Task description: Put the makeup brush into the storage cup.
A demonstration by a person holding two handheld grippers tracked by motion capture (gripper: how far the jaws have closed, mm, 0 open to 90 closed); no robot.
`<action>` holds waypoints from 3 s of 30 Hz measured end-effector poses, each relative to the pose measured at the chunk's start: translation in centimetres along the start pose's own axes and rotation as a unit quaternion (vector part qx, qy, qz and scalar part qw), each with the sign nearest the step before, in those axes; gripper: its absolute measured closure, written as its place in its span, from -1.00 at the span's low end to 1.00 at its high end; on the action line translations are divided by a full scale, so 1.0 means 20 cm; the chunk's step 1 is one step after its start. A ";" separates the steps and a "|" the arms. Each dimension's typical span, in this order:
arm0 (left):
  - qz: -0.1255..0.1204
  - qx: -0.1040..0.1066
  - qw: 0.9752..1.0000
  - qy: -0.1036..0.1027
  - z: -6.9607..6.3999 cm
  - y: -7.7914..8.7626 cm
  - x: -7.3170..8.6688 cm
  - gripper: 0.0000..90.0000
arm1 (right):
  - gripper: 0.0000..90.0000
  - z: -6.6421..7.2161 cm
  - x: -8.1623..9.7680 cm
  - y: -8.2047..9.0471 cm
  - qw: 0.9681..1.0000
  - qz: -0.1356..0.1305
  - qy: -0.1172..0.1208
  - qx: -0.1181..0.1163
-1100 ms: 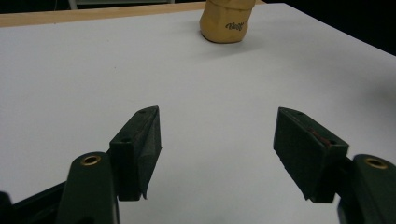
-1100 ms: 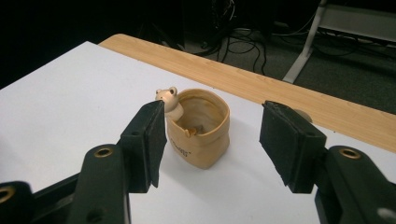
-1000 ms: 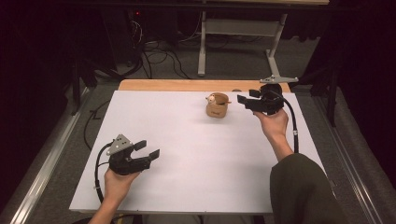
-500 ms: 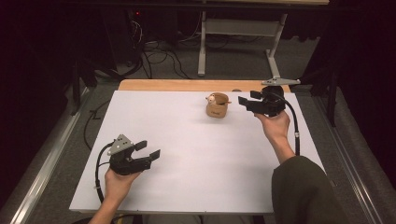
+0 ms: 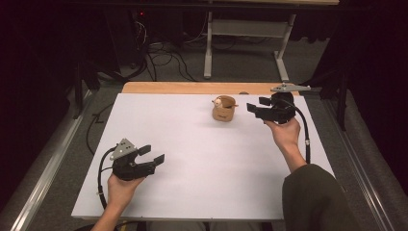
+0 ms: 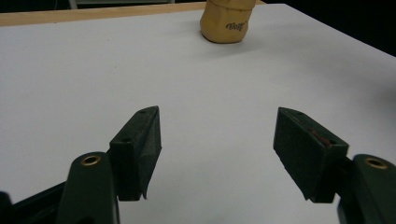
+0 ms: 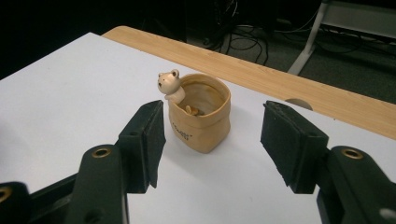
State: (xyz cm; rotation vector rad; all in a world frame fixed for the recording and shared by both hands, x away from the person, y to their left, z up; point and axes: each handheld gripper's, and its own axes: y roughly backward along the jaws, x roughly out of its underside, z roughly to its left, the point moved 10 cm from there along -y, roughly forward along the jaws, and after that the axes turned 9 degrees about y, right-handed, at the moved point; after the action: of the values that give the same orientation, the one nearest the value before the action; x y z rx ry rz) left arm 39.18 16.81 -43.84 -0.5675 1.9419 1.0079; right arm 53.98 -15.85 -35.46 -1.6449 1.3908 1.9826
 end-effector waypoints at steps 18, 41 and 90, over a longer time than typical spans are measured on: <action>0.000 0.001 1.000 -0.002 0.00 0.00 0.00 -0.27 | -0.08 0.04 0.01 0.02 1.000 0.005 0.018 -0.005; 0.002 0.001 1.000 -0.002 0.00 0.00 0.00 -0.27 | -0.08 0.03 0.06 0.08 1.000 -0.004 0.010 -0.008; 0.003 0.001 1.000 -0.002 0.00 -0.01 0.00 -0.27 | -0.08 0.09 0.20 0.18 1.000 -0.015 0.009 -0.018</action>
State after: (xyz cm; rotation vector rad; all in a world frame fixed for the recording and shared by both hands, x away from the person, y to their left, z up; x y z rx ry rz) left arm 39.20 16.64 -43.96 -0.5585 1.9426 1.0100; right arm 49.08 -17.98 -37.19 -1.6937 1.3356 1.9917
